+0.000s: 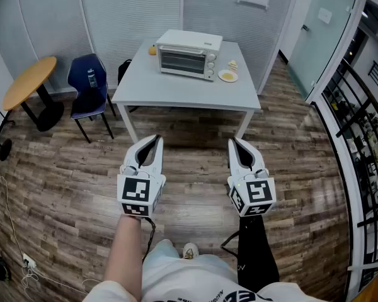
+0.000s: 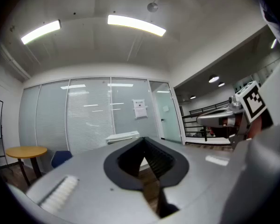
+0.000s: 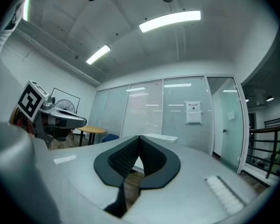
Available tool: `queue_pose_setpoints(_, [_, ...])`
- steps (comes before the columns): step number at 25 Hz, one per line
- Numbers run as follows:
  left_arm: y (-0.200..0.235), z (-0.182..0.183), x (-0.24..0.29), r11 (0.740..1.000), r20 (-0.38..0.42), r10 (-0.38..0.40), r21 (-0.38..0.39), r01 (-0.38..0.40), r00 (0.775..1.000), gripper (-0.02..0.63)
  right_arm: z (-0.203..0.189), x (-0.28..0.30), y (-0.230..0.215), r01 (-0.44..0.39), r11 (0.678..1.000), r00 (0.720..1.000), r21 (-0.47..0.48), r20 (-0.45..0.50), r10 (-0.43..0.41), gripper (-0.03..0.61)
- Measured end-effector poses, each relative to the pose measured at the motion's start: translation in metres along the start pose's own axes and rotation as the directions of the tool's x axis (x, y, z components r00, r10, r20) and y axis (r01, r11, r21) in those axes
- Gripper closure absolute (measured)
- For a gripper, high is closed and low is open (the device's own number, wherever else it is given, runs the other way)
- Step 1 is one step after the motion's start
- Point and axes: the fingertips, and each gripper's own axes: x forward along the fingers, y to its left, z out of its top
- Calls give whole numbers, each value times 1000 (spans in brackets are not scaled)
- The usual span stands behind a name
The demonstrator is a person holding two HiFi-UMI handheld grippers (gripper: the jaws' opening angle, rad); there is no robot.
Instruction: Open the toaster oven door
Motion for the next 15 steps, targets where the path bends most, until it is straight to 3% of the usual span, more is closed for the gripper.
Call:
queue_pose_setpoints(6, [-12,0,-1,1000,-1,-12,10,12,1000,555,4,-6,-2,-26,1000,1000,-2,9,26,575])
queue_pose_setpoints(15, [17,-10,26,1000,-13,25,3,-25,1000,555,-5,28,-6,-40,999,999,4,20,40,575])
